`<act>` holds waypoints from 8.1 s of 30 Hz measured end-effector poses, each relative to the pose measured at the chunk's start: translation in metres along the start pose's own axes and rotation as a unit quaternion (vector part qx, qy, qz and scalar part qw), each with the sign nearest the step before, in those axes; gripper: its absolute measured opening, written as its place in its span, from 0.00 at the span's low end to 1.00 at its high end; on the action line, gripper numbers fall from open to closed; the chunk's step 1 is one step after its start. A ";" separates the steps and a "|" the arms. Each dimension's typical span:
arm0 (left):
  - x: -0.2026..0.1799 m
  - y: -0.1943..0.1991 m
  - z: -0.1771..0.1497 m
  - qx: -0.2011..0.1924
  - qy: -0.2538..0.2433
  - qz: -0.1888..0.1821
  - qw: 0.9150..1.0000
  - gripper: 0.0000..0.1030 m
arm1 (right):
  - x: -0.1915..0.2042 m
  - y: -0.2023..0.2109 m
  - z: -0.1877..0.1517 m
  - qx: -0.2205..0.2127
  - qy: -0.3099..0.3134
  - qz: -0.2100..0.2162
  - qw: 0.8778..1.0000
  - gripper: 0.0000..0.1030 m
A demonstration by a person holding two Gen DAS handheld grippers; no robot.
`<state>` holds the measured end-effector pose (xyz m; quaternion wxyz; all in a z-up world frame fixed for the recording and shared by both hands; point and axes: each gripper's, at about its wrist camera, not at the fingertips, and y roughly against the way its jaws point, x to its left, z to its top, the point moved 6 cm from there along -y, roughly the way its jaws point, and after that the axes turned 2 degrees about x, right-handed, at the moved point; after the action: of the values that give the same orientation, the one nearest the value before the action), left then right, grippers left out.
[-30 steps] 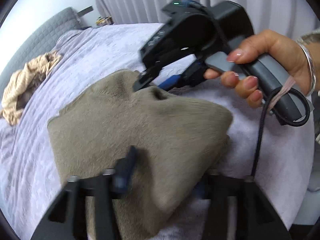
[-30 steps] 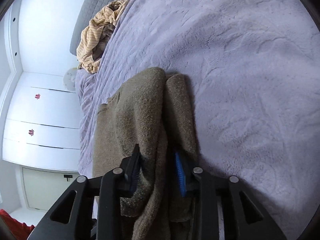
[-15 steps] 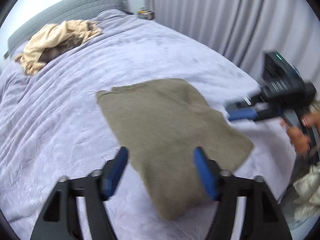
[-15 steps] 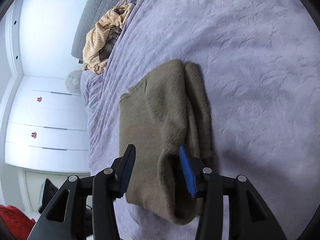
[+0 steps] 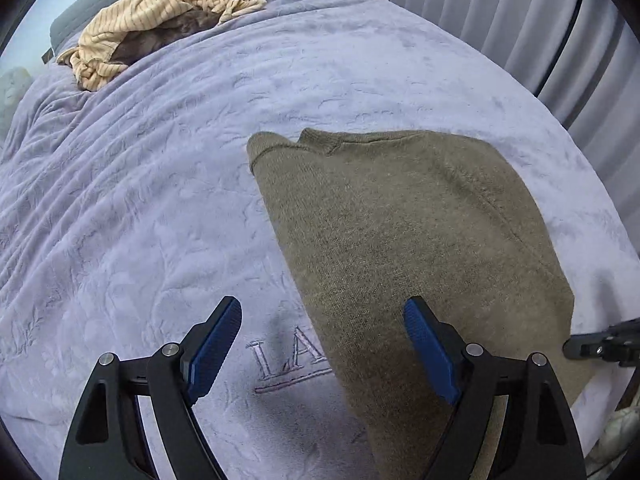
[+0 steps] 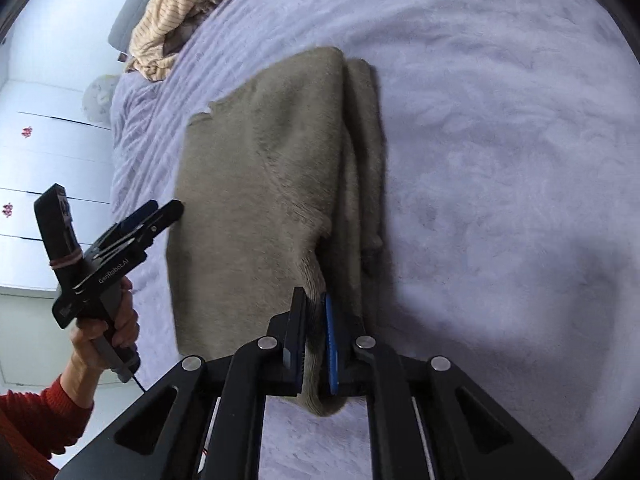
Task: Fold small clothes
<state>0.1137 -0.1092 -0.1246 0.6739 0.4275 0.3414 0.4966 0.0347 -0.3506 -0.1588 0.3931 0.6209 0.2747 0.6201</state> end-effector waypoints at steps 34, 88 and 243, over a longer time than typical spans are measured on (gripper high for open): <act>0.024 0.013 -0.018 0.051 0.092 -0.085 0.991 0.83 | -0.004 -0.004 0.058 -0.042 0.023 -0.086 0.995 0.52; 0.005 -0.002 -0.035 0.097 0.082 -0.069 0.990 1.00 | -0.026 0.007 0.025 -0.051 -0.068 -0.020 0.996 0.66; 0.096 0.079 -0.189 0.135 0.179 -0.030 0.974 0.99 | 0.165 -0.085 -0.100 0.130 0.147 -0.145 0.970 0.17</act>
<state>-0.0572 0.0395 -0.1318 0.5528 0.4076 0.5332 0.4939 -0.0382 -0.1533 -0.1455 0.3497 0.5227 0.4948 0.5997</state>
